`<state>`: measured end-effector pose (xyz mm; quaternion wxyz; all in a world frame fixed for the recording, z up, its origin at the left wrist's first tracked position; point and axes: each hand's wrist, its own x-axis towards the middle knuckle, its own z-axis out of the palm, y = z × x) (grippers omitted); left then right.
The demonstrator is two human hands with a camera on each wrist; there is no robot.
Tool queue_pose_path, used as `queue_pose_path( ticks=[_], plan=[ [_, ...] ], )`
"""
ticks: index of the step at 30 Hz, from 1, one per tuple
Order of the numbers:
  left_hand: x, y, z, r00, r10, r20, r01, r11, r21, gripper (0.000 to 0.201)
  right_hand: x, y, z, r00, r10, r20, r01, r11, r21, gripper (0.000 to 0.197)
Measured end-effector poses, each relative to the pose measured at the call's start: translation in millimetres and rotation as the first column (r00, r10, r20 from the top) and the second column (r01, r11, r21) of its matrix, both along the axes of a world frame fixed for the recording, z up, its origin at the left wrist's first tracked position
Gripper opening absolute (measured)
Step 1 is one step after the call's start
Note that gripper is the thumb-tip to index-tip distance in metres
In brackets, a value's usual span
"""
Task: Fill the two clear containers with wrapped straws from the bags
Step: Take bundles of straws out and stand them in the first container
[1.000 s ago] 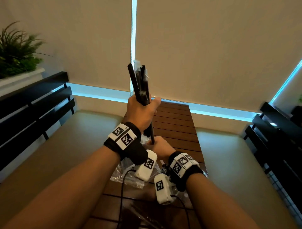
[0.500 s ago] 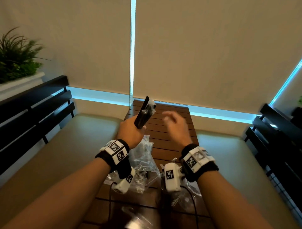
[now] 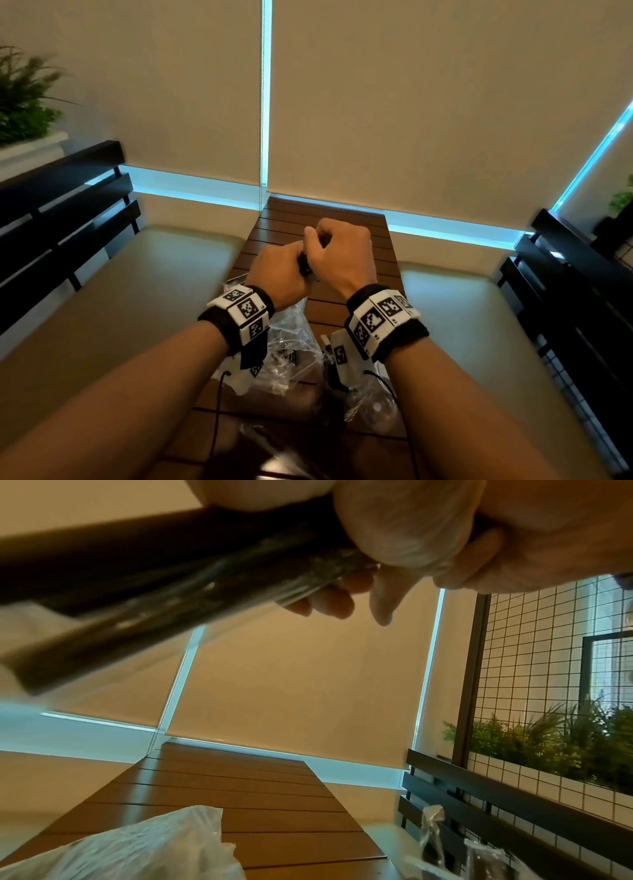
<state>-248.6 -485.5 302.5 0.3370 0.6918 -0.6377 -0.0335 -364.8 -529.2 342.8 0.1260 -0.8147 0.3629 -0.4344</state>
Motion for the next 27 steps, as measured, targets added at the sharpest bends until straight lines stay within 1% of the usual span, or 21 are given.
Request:
queue_pose_path(
  ticks=[1, 3, 4, 6, 7, 8, 9, 10, 11, 12, 13, 15, 16, 17, 19, 20, 21, 22, 24, 25, 27],
  plan=[
    [2.8, -1.8, -2.6, 1.0, -0.021, 0.002, 0.021, 1.0, 0.005, 0.023, -0.8, -1.7, -0.1, 1.0, -0.009, 0.013, 0.009, 1.0, 0.009, 0.034],
    [11.4, -2.5, -7.2, 0.999, -0.022, 0.049, 0.019, 0.999, 0.049, 0.047, -6.7, -6.3, 0.7, 0.998, -0.031, 0.057, 0.028, 0.999, 0.044, 0.036],
    [16.6, -0.8, -8.3, 0.996, -0.002, 0.093, -0.005, 0.997, 0.071, 0.047, -10.9, -9.7, 1.7, 0.995, -0.039, 0.091, 0.033, 0.998, 0.057, 0.036],
    [24.5, 5.4, -10.1, 0.988, 0.028, 0.15, -0.043, 0.994, 0.098, 0.03, -18.9, -11.5, 5.3, 0.988, -0.049, 0.145, 0.039, 0.997, 0.071, 0.032],
    [25.6, 8.3, -9.9, 0.988, 0.042, 0.146, -0.056, 0.994, 0.095, 0.021, -20.6, -10.6, 5.5, 0.982, -0.041, 0.185, 0.026, 0.996, 0.084, 0.026],
    [24.4, 10.3, -8.5, 0.993, 0.059, 0.106, -0.069, 0.994, 0.09, 0.019, -21.2, -9.6, 5.1, 0.967, -0.018, 0.256, -0.013, 0.993, 0.121, 0.02],
    [21.4, 10.9, -6.7, 0.997, 0.068, 0.04, -0.071, 0.995, 0.074, 0.02, -20.8, -6.9, 6.1, 0.934, 0.015, 0.358, -0.09, 0.977, 0.195, 0.029],
    [17.3, 9.7, -5.2, 0.997, 0.067, -0.036, -0.065, 0.997, 0.048, 0.022, -19.7, -4.1, 7.4, 0.875, 0.06, 0.481, -0.222, 0.931, 0.288, 0.044],
    [12.9, 7.9, -3.5, 0.994, 0.061, -0.091, -0.06, 0.998, 0.02, 0.023, -18.0, -2.6, 7.3, 0.815, 0.086, 0.573, -0.348, 0.862, 0.367, 0.053],
    [7.9, 6.8, -0.7, 0.992, 0.042, -0.121, -0.042, 0.999, -0.003, 0.024, -15.8, -0.4, 7.0, 0.775, 0.101, 0.624, -0.437, 0.799, 0.413, 0.051],
    [3.1, 5.6, 1.2, 0.991, 0.017, -0.134, -0.019, 1.0, -0.014, 0.025, -13.4, 3.9, 8.2, 0.765, 0.116, 0.633, -0.473, 0.769, 0.431, 0.04],
    [-3.4, 4.4, 2.8, 0.986, -0.042, -0.162, 0.04, 0.999, -0.017, 0.021, -9.9, 10.7, 12.5, 0.823, 0.066, 0.564, -0.375, 0.809, 0.452, 0.014],
    [-4.2, 4.3, 2.1, 0.981, -0.065, -0.183, 0.066, 0.998, 0.0, 0.019, -10.5, 11.6, 14.4, 0.834, 0.024, 0.551, -0.322, 0.832, 0.451, 0.011],
    [-3.3, 4.8, 0.9, 0.976, -0.075, -0.204, 0.084, 0.996, 0.036, 0.032, -12.7, 10.3, 15.1, 0.833, -0.019, 0.553, -0.281, 0.847, 0.452, 0.01],
    [7.9, 5.9, -9.1, 0.958, -0.037, -0.283, 0.088, 0.982, 0.168, 0.062, -22.4, 3.5, 19.5, 0.786, -0.121, 0.607, -0.234, 0.85, 0.472, 0.008],
    [15.6, 7.3, -15.4, 0.953, 0.016, -0.301, 0.063, 0.966, 0.25, 0.071, -28.2, -0.4, 22.8, 0.751, -0.166, 0.639, -0.221, 0.849, 0.48, 0.009],
    [22.7, 9.5, -22.9, 0.953, 0.076, -0.294, 0.027, 0.944, 0.329, 0.073, -33.7, -2.8, 25.4, 0.72, -0.199, 0.664, -0.217, 0.845, 0.488, 0.008],
    [27.9, 11.1, -30.4, 0.957, 0.127, -0.26, -0.017, 0.922, 0.387, 0.067, -37.5, -3.9, 26.7, 0.701, -0.213, 0.68, -0.219, 0.844, 0.49, 0.005],
    [25.6, 12.8, -36.7, 0.966, 0.159, -0.206, -0.054, 0.897, 0.439, 0.036, -38.8, -2.1, 24.9, 0.705, -0.213, 0.677, -0.215, 0.845, 0.49, 0.004],
    [19.2, 12.3, -36.1, 0.96, 0.141, -0.241, -0.026, 0.904, 0.427, 0.023, -37.2, 0.2, 21.5, 0.722, -0.21, 0.659, -0.21, 0.842, 0.498, 0.006],
    [2.3, 10.0, -30.0, 0.909, 0.1, -0.404, 0.056, 0.933, 0.356, 0.012, -33.1, 6.6, 15.0, 0.75, -0.214, 0.626, -0.202, 0.827, 0.524, 0.006]
  ],
)
